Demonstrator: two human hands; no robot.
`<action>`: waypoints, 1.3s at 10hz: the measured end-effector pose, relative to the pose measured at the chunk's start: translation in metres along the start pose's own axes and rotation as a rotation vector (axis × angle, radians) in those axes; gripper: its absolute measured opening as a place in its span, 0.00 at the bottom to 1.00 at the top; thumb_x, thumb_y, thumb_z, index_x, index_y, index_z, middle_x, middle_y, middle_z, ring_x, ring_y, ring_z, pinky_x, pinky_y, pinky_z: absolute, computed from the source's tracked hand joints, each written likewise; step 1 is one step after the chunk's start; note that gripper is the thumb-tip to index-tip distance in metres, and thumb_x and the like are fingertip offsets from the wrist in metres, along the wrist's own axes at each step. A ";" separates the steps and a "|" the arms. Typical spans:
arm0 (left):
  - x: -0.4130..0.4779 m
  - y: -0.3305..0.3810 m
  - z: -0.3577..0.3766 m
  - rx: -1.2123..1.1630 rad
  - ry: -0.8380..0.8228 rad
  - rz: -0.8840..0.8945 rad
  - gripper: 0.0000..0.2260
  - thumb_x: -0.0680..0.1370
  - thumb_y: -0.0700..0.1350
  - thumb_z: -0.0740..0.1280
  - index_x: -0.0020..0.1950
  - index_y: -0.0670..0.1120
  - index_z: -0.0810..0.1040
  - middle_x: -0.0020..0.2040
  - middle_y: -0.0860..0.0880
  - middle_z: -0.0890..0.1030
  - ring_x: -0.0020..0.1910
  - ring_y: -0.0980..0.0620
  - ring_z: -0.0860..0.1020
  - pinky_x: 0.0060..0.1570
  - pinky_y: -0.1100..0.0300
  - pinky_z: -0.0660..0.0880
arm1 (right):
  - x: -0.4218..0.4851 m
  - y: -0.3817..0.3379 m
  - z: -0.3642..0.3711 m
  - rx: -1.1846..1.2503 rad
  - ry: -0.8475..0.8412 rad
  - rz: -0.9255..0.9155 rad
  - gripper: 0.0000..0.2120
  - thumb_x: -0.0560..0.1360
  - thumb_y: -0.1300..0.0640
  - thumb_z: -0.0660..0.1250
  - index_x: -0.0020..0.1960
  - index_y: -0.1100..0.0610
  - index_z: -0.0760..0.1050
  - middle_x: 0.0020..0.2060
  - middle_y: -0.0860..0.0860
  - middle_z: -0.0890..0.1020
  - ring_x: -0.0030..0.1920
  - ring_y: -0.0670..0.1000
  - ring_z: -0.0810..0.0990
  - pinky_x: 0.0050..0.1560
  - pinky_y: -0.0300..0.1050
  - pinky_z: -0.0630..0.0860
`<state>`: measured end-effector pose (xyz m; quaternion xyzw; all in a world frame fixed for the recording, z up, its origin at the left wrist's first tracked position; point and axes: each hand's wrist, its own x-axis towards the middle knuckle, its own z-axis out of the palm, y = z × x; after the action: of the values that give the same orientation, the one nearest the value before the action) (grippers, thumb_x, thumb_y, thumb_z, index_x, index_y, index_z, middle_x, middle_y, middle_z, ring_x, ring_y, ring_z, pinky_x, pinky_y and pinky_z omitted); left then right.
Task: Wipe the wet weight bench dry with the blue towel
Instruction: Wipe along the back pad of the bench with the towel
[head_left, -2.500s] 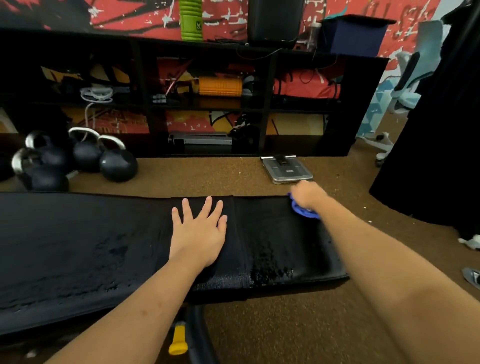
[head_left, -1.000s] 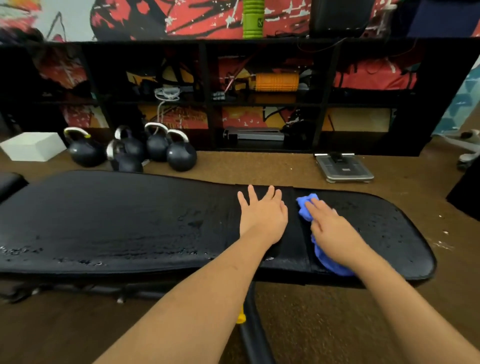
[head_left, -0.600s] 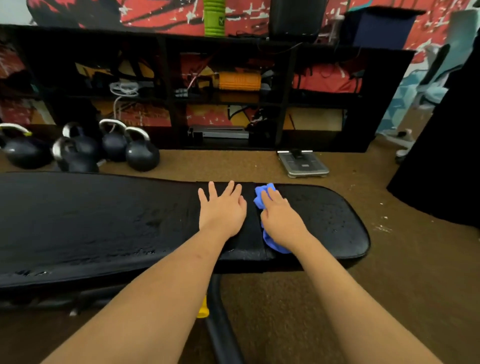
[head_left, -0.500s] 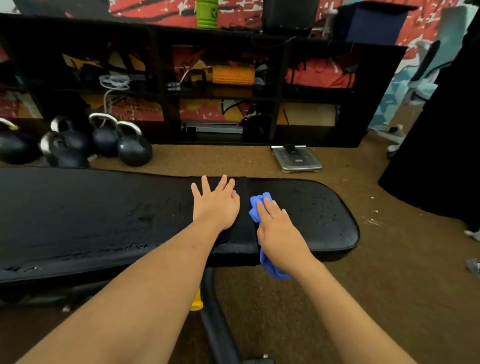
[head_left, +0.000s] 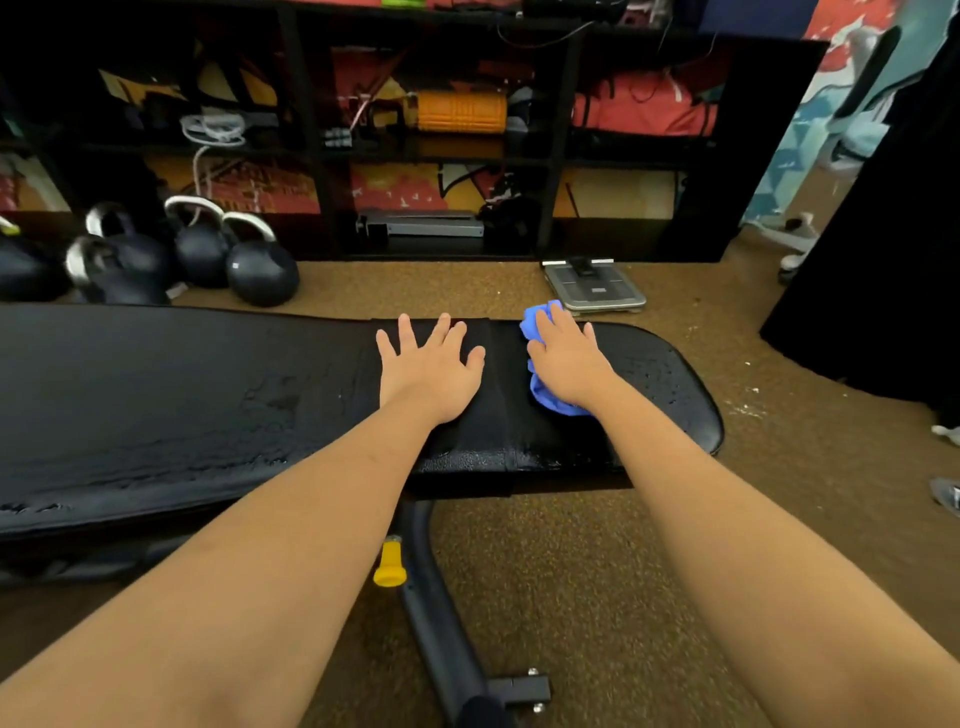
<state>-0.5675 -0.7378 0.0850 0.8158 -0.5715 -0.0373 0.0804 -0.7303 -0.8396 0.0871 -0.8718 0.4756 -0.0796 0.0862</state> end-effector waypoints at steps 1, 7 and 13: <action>-0.001 0.001 0.000 0.010 0.001 0.001 0.29 0.82 0.64 0.41 0.81 0.55 0.50 0.82 0.55 0.47 0.79 0.38 0.41 0.75 0.35 0.40 | -0.065 0.000 0.000 -0.047 0.023 -0.067 0.23 0.83 0.54 0.49 0.77 0.59 0.55 0.77 0.54 0.56 0.77 0.54 0.55 0.76 0.61 0.47; 0.004 -0.001 0.004 0.049 -0.007 0.019 0.28 0.82 0.63 0.39 0.81 0.57 0.45 0.82 0.55 0.45 0.79 0.36 0.40 0.74 0.33 0.40 | -0.011 0.018 -0.013 -0.093 -0.045 -0.022 0.22 0.84 0.46 0.47 0.70 0.58 0.63 0.70 0.51 0.64 0.74 0.51 0.60 0.75 0.67 0.40; 0.004 -0.002 0.004 0.056 0.013 0.029 0.28 0.82 0.63 0.38 0.81 0.56 0.45 0.82 0.54 0.46 0.79 0.35 0.40 0.74 0.33 0.40 | 0.032 0.031 -0.022 -0.151 -0.123 0.020 0.21 0.85 0.52 0.45 0.77 0.55 0.57 0.77 0.58 0.54 0.79 0.58 0.47 0.73 0.70 0.40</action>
<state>-0.5653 -0.7415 0.0805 0.8095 -0.5837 -0.0149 0.0616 -0.7429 -0.8845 0.1030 -0.8742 0.4829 0.0108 0.0500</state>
